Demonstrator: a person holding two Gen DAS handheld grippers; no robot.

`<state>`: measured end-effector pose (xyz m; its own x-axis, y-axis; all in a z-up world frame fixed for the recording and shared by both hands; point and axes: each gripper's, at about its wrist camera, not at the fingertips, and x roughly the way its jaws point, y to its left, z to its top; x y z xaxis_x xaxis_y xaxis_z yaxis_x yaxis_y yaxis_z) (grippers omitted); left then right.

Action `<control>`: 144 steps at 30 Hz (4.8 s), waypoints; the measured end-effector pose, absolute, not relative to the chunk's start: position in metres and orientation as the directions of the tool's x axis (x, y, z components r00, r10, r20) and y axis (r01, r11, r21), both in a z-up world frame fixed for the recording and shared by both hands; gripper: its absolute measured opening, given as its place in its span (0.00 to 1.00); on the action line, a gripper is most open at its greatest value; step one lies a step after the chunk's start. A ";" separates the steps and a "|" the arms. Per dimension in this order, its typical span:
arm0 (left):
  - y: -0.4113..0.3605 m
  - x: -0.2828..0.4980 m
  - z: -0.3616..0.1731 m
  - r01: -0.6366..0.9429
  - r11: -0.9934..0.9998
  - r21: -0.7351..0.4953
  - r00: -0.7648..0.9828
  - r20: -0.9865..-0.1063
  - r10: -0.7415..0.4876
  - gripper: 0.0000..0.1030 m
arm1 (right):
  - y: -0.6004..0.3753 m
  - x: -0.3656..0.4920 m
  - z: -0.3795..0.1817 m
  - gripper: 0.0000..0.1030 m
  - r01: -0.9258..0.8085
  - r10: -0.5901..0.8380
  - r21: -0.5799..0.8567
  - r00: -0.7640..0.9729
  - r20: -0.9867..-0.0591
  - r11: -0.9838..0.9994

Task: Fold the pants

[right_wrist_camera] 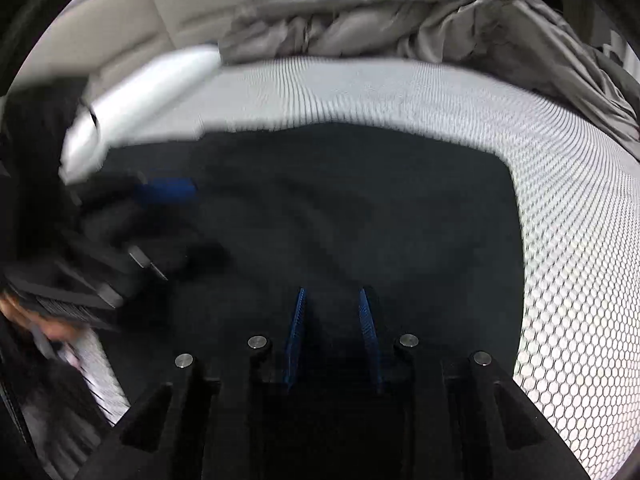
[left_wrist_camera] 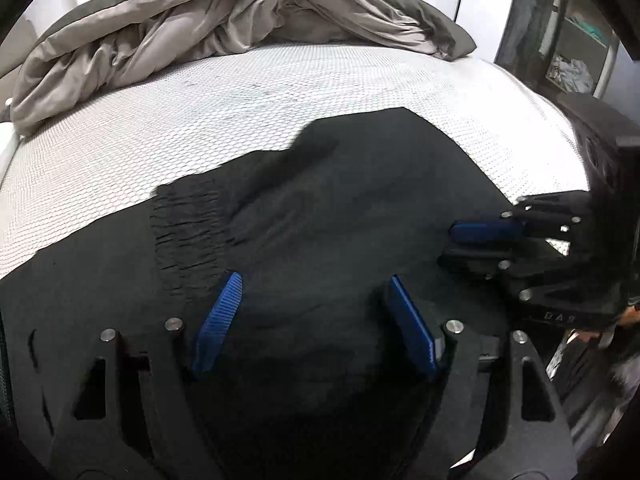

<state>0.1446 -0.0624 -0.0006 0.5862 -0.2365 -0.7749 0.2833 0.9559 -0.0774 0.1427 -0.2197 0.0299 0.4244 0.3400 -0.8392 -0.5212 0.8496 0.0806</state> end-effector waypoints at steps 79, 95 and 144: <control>-0.019 0.213 -0.002 0.170 0.936 -0.309 0.572 -0.742 -0.349 0.13 | -0.185 0.240 -0.003 0.33 -0.425 0.121 -0.150 0.547 -0.828 0.892; -0.022 0.204 0.005 0.150 0.959 -0.239 0.598 -0.751 -0.281 0.13 | -0.187 0.241 0.014 0.32 -0.427 0.310 0.077 0.511 -0.801 0.901; 0.022 0.136 0.019 0.024 0.962 -0.271 0.653 -0.724 -0.220 0.46 | -0.344 0.209 -0.020 0.15 -0.237 0.657 0.613 0.280 -0.700 0.754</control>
